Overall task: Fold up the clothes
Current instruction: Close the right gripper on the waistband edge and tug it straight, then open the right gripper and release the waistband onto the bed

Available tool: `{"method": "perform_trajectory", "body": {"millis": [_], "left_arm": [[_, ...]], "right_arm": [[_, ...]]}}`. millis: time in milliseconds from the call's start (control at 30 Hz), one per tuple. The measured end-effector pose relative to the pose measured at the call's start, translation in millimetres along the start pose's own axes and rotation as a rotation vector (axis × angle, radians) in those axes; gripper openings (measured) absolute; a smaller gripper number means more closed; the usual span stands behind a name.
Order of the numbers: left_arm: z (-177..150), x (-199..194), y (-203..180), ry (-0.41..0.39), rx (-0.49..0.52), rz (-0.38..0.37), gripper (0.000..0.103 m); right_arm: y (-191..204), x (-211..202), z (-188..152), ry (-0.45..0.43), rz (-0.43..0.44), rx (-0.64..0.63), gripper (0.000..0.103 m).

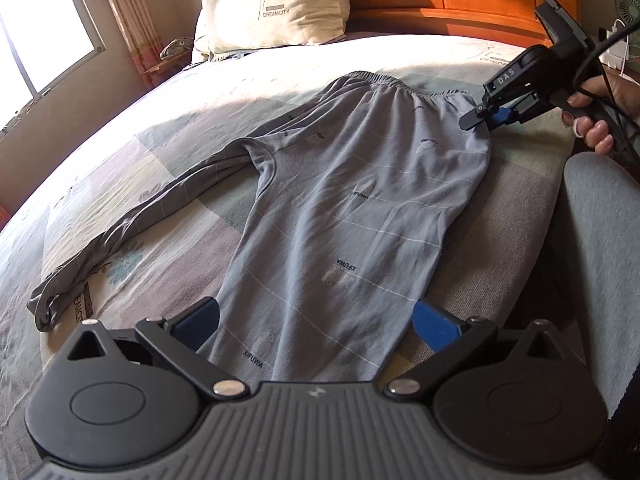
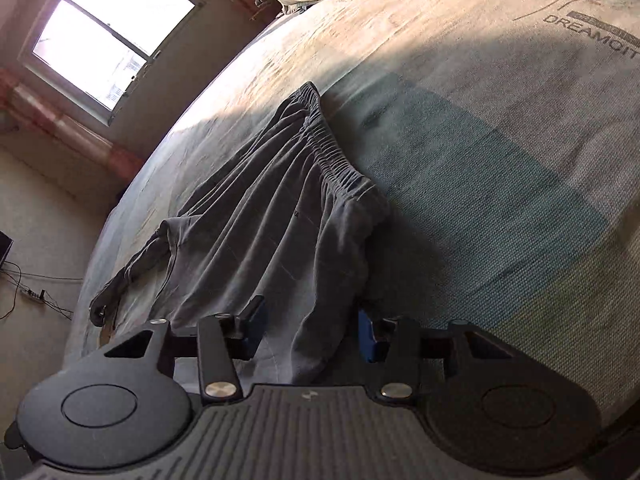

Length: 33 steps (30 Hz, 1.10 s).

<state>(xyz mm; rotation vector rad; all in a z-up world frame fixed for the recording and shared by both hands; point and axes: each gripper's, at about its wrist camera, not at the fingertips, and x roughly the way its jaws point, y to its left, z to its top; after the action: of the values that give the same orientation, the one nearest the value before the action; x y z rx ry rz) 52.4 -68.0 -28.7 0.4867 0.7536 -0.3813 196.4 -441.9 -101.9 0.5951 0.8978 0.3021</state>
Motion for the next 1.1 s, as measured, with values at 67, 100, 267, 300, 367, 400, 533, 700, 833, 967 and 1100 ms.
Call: {"method": "perform_trajectory", "body": {"millis": [67, 100, 267, 300, 367, 400, 533, 700, 833, 967, 1100], "left_arm": [[-5, -6, 1, 0.000, 0.000, 0.017, 0.102], [-8, -9, 1, 0.005, -0.004, 0.020, 0.102], [-17, -13, 6, 0.025, -0.020, 0.033, 0.102], [-18, -14, 6, 0.025, -0.022, 0.036, 0.102], [-18, -15, 7, 0.021, -0.024, 0.045, 0.102], [-19, -17, 7, 0.017, -0.026, 0.047, 0.102], [-20, -18, 8, 0.013, -0.025, 0.048, 0.102], [-26, -21, 12, 0.020, -0.020, 0.060, 0.102], [-36, -27, 20, 0.027, -0.051, 0.072, 0.102], [-50, -32, 35, 0.049, -0.087, 0.087, 0.102], [-69, -37, 61, 0.088, -0.127, 0.096, 0.102]], "right_arm": [[-1, 0, -1, 0.006, -0.017, -0.009, 0.004], [-1, 0, -1, 0.009, -0.026, -0.013, 0.004], [-14, -19, 4, -0.009, -0.078, 0.002, 0.006], [-16, -21, 6, 0.001, -0.088, 0.004, 0.008], [-11, -31, 4, 0.001, -0.091, -0.005, 0.017], [-6, -37, 1, -0.004, -0.096, -0.014, 0.019], [23, -55, -17, 0.002, -0.007, -0.070, 0.021], [81, -32, -49, 0.107, 0.118, -0.227, 0.027], [109, 2, -66, 0.173, 0.149, -0.273, 0.032], [113, 21, -85, 0.188, 0.106, -0.282, 0.051], [97, 16, -85, 0.186, 0.152, -0.176, 0.051]]}}
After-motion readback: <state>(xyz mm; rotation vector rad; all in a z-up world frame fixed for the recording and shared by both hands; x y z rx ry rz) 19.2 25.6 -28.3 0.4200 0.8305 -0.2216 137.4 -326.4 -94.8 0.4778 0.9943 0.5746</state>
